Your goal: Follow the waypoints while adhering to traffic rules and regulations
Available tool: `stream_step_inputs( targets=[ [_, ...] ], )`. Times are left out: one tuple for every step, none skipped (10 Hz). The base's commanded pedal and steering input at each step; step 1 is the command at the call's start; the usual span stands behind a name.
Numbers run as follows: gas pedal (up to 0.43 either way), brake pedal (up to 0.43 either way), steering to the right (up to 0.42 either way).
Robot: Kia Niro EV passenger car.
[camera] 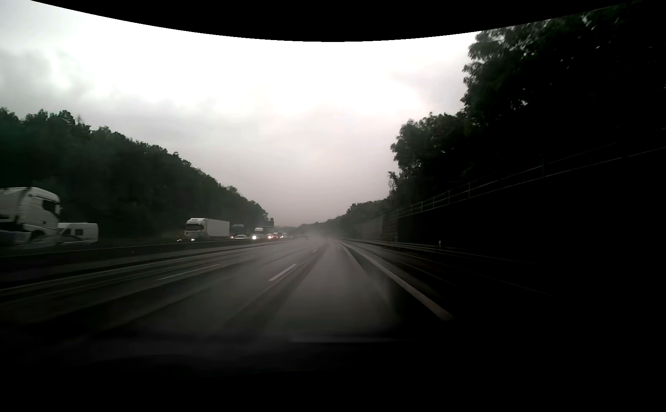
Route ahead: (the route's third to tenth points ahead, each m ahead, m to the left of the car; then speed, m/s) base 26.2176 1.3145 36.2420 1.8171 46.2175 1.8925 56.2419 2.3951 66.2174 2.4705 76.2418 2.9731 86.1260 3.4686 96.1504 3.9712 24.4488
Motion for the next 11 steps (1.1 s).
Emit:
stream_step_inputs(
  targets=[
    [0.11,0.0,-0.002],
    [0.11,0.0,-0.002],
    [0.11,0.0,-0.002],
    [0.11,0.0,-0.002],
    [0.11,0.0,-0.002],
    [0.11,0.0,-0.002],
    [0.11,0.0,-0.002],
    [0.11,0.0,-0.002],
    [0.11,0.0,-0.002],
    [0.11,0.0,-0.002],
    [0.11,0.0,-0.002]
  ],
)
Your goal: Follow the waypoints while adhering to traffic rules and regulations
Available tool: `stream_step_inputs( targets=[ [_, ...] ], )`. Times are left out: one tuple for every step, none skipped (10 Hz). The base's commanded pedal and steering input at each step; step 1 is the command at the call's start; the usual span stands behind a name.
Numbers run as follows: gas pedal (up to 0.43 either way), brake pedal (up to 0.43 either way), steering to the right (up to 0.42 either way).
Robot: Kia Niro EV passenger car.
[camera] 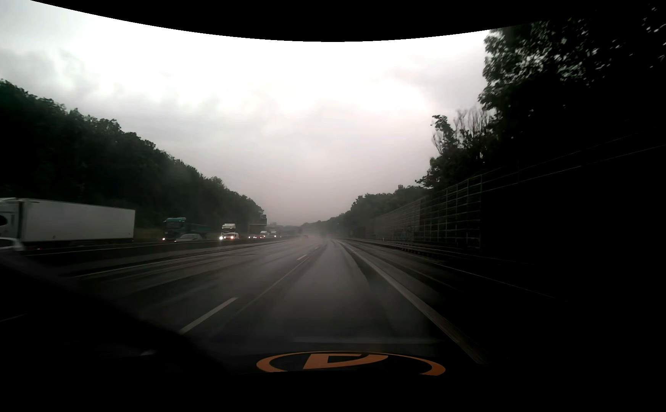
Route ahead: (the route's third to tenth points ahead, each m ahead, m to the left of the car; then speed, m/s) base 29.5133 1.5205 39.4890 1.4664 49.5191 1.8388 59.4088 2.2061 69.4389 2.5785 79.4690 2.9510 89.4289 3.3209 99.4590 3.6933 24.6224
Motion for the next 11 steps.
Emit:
stream_step_inputs(
  targets=[
    [0.11,0.0,-0.002],
    [0.11,0.0,-0.002],
    [0.11,0.0,-0.002],
    [0.11,0.0,-0.003],
    [0.11,0.0,-0.002],
    [0.11,0.0,-0.003],
    [0.11,0.0,-0.004],
    [0.11,0.0,-0.004],
    [0.11,0.0,-0.005],
    [0.11,0.0,-0.006],
    [0.11,0.0,-0.007]
  ],
)
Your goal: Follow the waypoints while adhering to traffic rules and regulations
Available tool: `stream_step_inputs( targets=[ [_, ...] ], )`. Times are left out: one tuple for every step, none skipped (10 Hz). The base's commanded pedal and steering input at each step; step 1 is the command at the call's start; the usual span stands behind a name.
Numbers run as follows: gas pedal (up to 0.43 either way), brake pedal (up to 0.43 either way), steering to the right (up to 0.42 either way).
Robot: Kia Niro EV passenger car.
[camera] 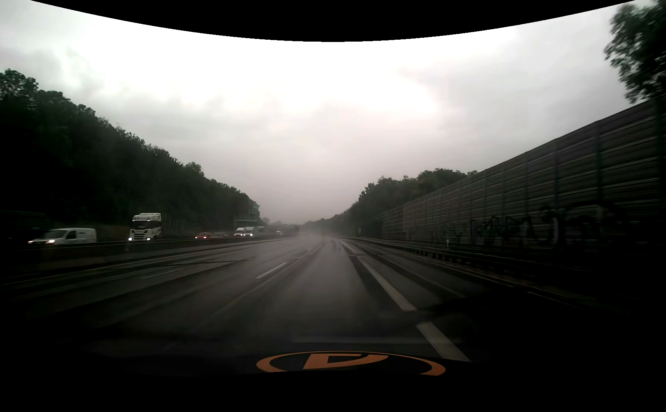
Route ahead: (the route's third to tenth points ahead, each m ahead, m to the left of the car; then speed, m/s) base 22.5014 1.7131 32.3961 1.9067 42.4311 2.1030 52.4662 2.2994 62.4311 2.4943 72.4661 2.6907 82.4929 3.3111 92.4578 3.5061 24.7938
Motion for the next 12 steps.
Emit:
stream_step_inputs(
  targets=[
    [0.118,0.0,-0.008],
    [0.118,0.0,-0.007],
    [0.118,0.0,-0.007],
    [0.118,0.0,-0.007],
    [0.118,0.0,-0.007],
    [0.118,0.0,-0.006],
    [0.118,0.0,-0.006],
    [0.118,0.0,-0.005],
    [0.118,0.0,-0.005],
    [0.118,0.0,-0.004],
    [0.118,0.0,-0.004],
    [0.118,0.0,-0.005]
  ],
)
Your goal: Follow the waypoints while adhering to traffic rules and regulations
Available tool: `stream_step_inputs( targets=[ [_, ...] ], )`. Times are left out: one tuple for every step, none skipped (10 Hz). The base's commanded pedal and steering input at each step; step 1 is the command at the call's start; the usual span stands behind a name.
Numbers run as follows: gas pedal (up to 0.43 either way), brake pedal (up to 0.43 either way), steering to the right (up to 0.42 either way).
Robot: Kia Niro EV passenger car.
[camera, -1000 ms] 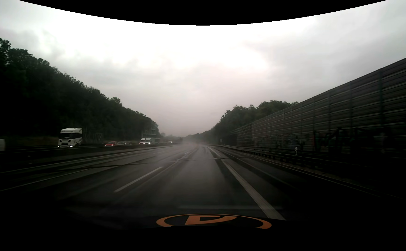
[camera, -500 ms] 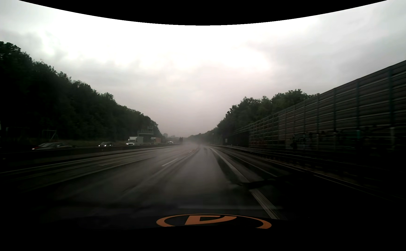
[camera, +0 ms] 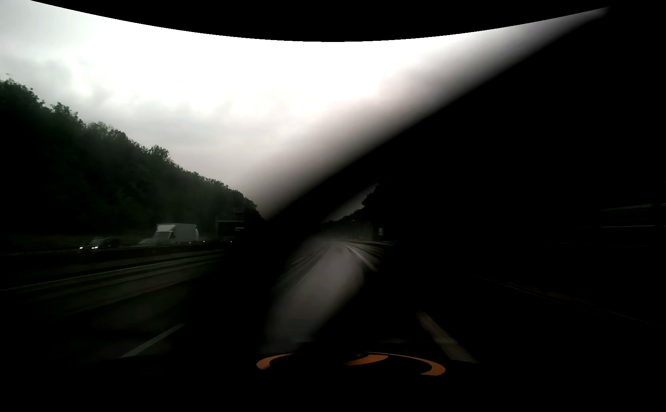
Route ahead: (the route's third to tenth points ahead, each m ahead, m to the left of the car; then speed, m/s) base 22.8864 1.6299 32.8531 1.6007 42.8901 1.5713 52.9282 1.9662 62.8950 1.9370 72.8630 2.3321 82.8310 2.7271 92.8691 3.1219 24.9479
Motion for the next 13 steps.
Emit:
stream_step_inputs(
  targets=[
    [0.118,0.0,-0.006],
    [0.118,0.0,-0.007],
    [0.11,0.0,-0.007],
    [0.11,0.0,-0.006],
    [0.098,0.0,-0.005],
    [0.067,0.0,-0.004],
    [0.028,0.0,-0.003],
    [0.0,0.0,0.0],
    [0.0,0.0,0.0],
    [0.0,0.0,0.0],
    [0.0,0.0,0.0],
    [0.039,0.0,0.0],
    [0.047,0.0,-0.001]
  ],
)
